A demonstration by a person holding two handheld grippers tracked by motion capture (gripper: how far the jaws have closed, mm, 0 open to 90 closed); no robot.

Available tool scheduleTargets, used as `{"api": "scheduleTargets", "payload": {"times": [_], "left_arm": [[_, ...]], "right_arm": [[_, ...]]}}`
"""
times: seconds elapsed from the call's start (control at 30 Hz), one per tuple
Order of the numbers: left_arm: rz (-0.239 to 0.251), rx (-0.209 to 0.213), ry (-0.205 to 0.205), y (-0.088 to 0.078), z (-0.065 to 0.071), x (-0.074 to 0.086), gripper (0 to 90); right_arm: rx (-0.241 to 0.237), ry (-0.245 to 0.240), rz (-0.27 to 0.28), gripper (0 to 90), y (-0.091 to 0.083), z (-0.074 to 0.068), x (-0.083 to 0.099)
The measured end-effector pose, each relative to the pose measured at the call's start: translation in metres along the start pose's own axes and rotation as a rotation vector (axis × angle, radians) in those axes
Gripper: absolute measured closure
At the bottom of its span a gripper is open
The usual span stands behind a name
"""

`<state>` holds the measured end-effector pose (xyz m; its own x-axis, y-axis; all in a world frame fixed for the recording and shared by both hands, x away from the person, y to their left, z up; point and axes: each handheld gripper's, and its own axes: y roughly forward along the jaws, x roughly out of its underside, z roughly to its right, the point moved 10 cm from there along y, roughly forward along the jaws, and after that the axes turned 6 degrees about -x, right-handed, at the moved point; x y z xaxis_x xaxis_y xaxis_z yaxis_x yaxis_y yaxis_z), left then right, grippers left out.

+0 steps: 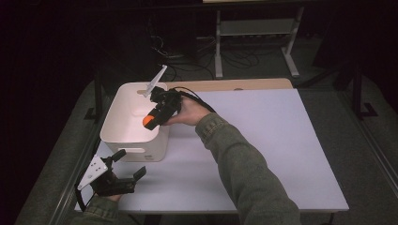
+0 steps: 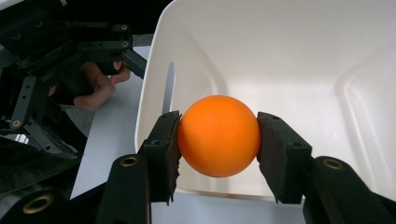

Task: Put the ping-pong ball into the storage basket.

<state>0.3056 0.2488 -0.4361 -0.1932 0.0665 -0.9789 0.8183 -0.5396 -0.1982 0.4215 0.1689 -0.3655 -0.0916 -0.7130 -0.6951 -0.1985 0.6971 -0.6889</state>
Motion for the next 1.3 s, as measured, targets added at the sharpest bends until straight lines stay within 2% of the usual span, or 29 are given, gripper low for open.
{"api": "scheduleTargets", "payload": {"times": [0.2,0.3,0.7,0.9,1.13,1.3], "left_arm": [[0.000,0.000,0.001,0.000,0.000,0.000,0.0],[0.000,0.000,0.000,0.000,0.000,0.000,0.0],[-0.004,0.000,0.000,0.000,0.000,0.001,0.0],[-0.007,0.000,0.004,0.000,0.001,0.001,0.0],[-0.009,-0.002,0.003,0.001,0.000,0.001,0.0],[-0.009,-0.004,0.003,0.001,0.000,0.001,0.0]], "right_arm": [[-0.011,0.017,0.015,50.2,0.004,0.002,-0.002],[0.004,0.034,0.022,47.8,0.003,0.005,-0.002],[0.030,0.067,0.060,13.9,-0.012,0.006,-0.004],[0.061,0.066,0.041,6.8,-0.021,0.005,0.002],[0.075,0.069,0.069,0.3,-0.032,0.001,0.006],[0.090,0.076,0.081,0.0,-0.041,0.001,0.013]]}}
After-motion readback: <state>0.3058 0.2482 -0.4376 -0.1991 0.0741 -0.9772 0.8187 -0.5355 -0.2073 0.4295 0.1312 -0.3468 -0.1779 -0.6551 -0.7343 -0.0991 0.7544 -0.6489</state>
